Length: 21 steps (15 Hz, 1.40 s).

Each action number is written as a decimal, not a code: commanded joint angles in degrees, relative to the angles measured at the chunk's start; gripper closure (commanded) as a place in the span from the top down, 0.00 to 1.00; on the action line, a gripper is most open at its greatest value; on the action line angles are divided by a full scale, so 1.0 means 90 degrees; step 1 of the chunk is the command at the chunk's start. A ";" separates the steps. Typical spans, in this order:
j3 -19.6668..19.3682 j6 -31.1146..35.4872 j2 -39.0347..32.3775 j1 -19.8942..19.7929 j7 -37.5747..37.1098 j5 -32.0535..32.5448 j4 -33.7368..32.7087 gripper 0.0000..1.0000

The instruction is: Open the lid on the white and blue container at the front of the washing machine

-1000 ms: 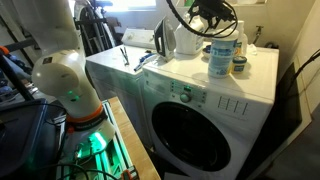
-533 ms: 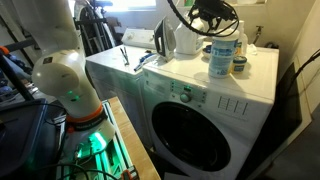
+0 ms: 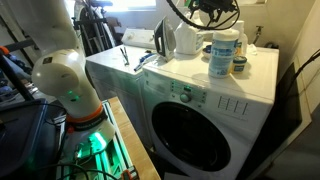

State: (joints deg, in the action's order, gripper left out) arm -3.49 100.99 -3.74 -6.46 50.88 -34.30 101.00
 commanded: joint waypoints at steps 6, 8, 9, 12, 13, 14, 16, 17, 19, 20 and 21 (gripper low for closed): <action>-0.0260 0.0623 0.1175 -0.0037 -0.1852 0.1147 0.0326 1.00; -0.0310 0.0517 0.1363 -0.0054 -0.2546 0.1640 0.0274 1.00; -0.0323 0.0384 0.1459 -0.0061 -0.2888 0.1939 0.0237 1.00; -0.0310 0.0556 0.1763 -0.0076 -0.3904 0.2705 0.0312 1.00; -0.0292 0.0655 0.1863 -0.0087 -0.4209 0.2961 0.0360 1.00; -0.0278 0.0558 0.1928 -0.0101 -0.4570 0.3197 0.0332 1.00; -0.0287 0.0235 0.2020 -0.0114 -0.5110 0.3487 0.0248 1.00; -0.0322 0.0041 0.2045 -0.0110 -0.5245 0.3495 0.0208 1.00; -0.0432 -0.0615 0.2068 -0.0104 -0.5382 0.3254 0.0067 1.00; -0.0503 -0.0922 0.2061 -0.0119 -0.5435 0.3131 -0.0009 1.00; -0.0552 -0.0961 0.2085 -0.0162 -0.5577 0.3119 0.0020 1.00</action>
State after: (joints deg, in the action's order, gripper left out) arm -6.87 96.54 14.02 -7.27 3.42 -4.85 101.04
